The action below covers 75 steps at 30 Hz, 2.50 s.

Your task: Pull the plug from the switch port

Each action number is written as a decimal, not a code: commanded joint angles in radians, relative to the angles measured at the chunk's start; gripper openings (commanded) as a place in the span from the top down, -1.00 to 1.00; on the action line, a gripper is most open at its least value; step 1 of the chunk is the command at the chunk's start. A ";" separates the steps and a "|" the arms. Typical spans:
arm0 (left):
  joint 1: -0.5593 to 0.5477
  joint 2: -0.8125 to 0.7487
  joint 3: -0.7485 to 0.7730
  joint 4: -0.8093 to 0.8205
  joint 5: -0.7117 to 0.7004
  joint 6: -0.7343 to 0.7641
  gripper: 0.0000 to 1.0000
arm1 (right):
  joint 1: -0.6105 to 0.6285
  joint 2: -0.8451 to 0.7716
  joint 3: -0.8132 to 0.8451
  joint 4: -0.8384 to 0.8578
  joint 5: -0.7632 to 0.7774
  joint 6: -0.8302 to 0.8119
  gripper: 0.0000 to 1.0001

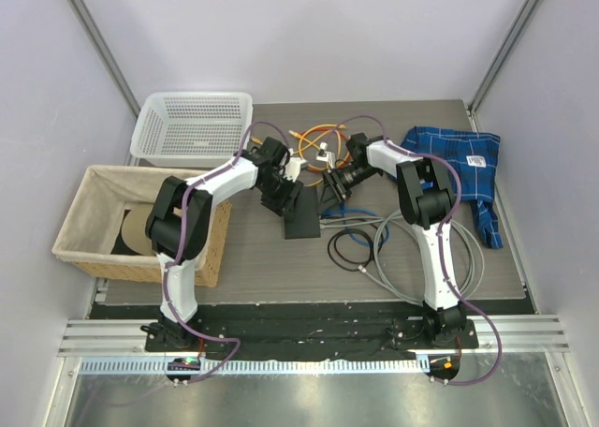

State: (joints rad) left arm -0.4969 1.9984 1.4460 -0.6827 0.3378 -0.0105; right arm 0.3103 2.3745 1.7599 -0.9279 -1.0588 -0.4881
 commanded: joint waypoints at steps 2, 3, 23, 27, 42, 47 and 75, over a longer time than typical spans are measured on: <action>0.017 0.063 -0.013 -0.034 -0.121 0.064 0.04 | -0.017 0.057 0.004 -0.049 0.138 -0.041 0.17; 0.015 0.065 -0.010 -0.032 -0.122 0.066 0.03 | -0.016 0.058 0.006 -0.048 0.135 -0.041 0.19; 0.017 0.065 -0.015 -0.026 -0.125 0.064 0.03 | 0.038 0.055 -0.002 -0.023 0.178 -0.012 0.77; 0.015 0.062 -0.021 -0.023 -0.126 0.064 0.03 | 0.038 0.060 0.009 -0.038 0.220 -0.021 0.97; 0.017 0.066 -0.015 -0.023 -0.106 0.057 0.03 | 0.012 0.114 0.159 -0.262 0.295 -0.179 0.96; 0.017 0.071 -0.004 -0.026 -0.106 0.055 0.03 | 0.013 0.106 0.161 -0.273 0.326 -0.207 0.97; 0.015 0.065 -0.013 -0.006 -0.089 0.043 0.04 | -0.065 -0.082 0.699 0.039 0.430 -0.008 0.97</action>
State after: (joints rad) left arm -0.4950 2.0094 1.4578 -0.6926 0.3595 0.0044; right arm 0.2573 2.4275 2.4344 -1.1233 -0.6743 -0.6216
